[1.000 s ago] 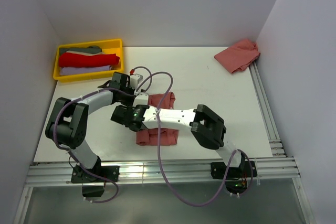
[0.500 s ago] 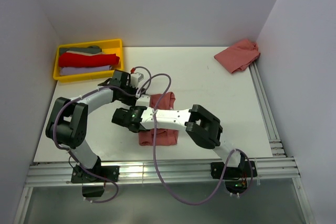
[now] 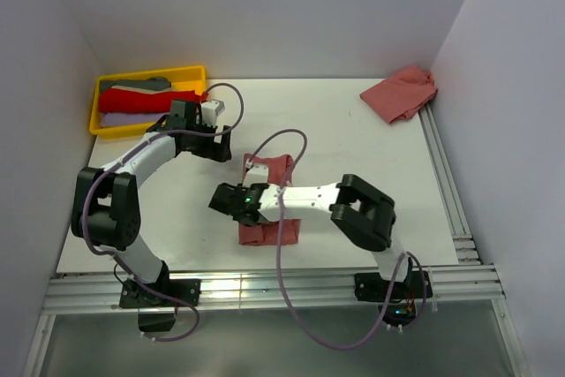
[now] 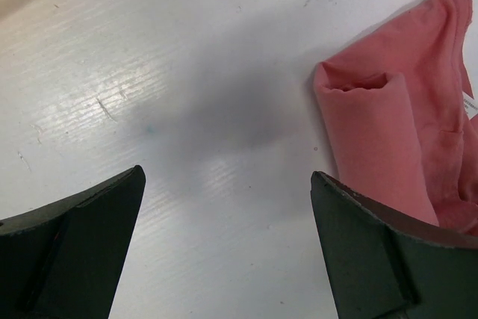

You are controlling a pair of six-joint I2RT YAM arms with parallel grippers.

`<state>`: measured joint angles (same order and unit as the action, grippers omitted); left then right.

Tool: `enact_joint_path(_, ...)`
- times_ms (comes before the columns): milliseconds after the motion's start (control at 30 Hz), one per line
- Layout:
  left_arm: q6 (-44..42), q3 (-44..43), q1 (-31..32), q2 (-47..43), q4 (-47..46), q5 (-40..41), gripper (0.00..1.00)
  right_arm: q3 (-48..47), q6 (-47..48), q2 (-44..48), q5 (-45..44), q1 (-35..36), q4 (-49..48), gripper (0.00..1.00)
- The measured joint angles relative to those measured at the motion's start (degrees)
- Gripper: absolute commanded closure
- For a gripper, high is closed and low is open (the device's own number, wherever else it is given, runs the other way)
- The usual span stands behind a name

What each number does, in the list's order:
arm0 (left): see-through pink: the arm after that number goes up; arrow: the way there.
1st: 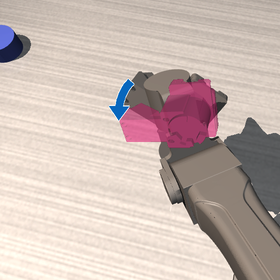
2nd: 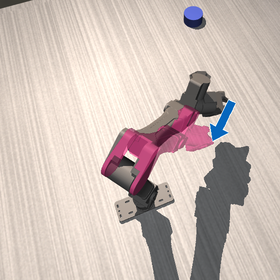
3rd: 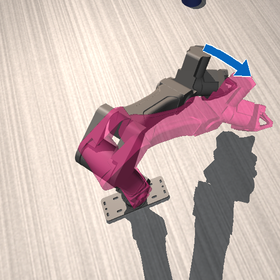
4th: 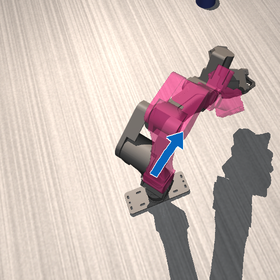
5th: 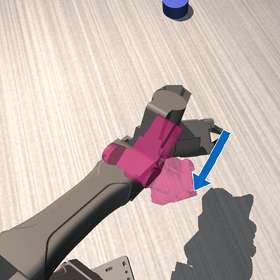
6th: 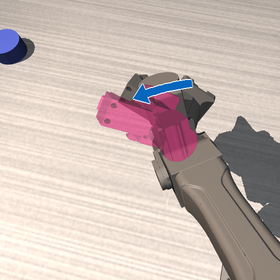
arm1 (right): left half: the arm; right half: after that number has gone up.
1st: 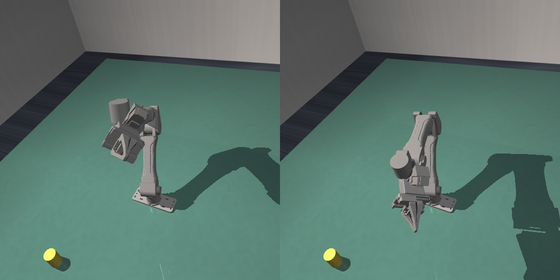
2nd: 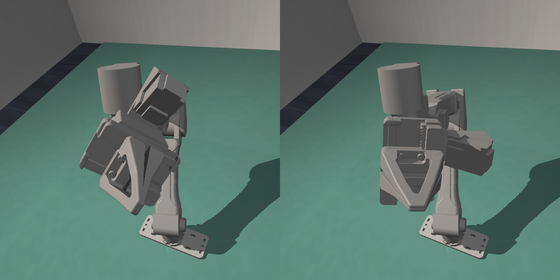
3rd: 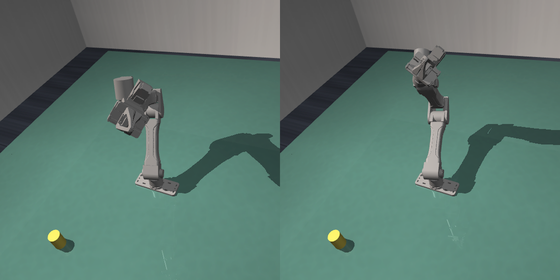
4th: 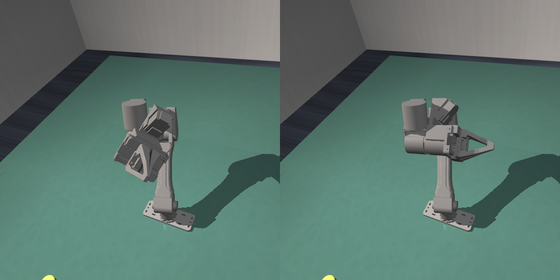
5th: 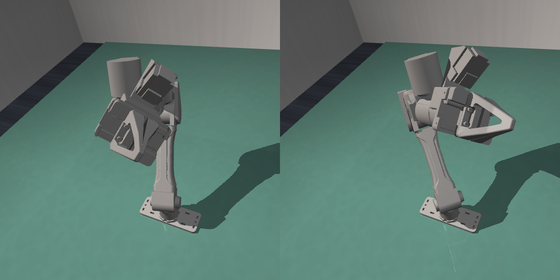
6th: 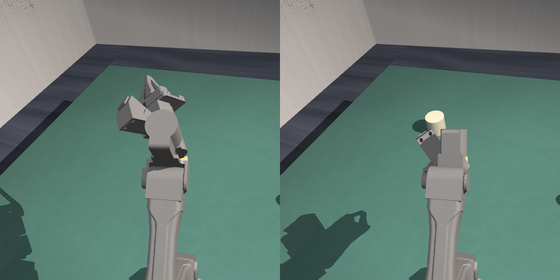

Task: Roll the t-shirts
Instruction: Roll the tshirt

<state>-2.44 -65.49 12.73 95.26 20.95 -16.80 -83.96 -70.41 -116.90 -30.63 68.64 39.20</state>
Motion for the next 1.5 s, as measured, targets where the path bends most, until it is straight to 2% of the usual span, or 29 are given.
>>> enact_joint_path(267, -1.0, 0.0, -0.4, -1.0, 1.0, -3.0, 0.01, 25.9, 2.6, 14.4, 15.8, -6.8, -32.5, 0.68)
enact_joint_path(467, -1.4, 1.6, -0.4, -1.0, 1.1, -5.1, 0.01, 39.7, 0.2, 16.2, 27.8, -11.9, -59.2, 0.67)
enact_joint_path(667, -1.4, 3.0, 0.1, -0.9, 1.2, -5.4, 0.01, 43.7, -3.4, 9.1, 37.1, -14.2, -80.7, 0.67)
enact_joint_path(900, -1.4, 3.9, 1.6, -0.2, 0.8, -4.3, 0.01, 43.9, -7.5, 2.5, 42.0, -14.3, -93.6, 0.63)
enact_joint_path(1100, -1.2, 3.9, 3.7, 4.5, 0.3, -0.8, 0.01, 43.7, -8.1, 3.2, 41.6, -14.3, -91.3, 0.55)
enact_joint_path(1233, -0.9, 3.7, 4.2, 5.5, -0.1, -0.2, 0.01, 41.5, -7.2, 6.4, 39.1, -13.8, -81.1, 0.50)
enact_joint_path(1367, -0.9, 3.4, 4.9, 5.6, -0.1, 0.8, 0.01, 33.1, -4.8, 9.9, 31.8, -11.2, -60.0, 0.43)
enact_joint_path(1500, -0.9, 3.1, 5.2, 5.8, 0.0, 1.4, 0.01, 24.3, -3.6, 10.5, 23.1, -8.0, -40.8, 0.40)
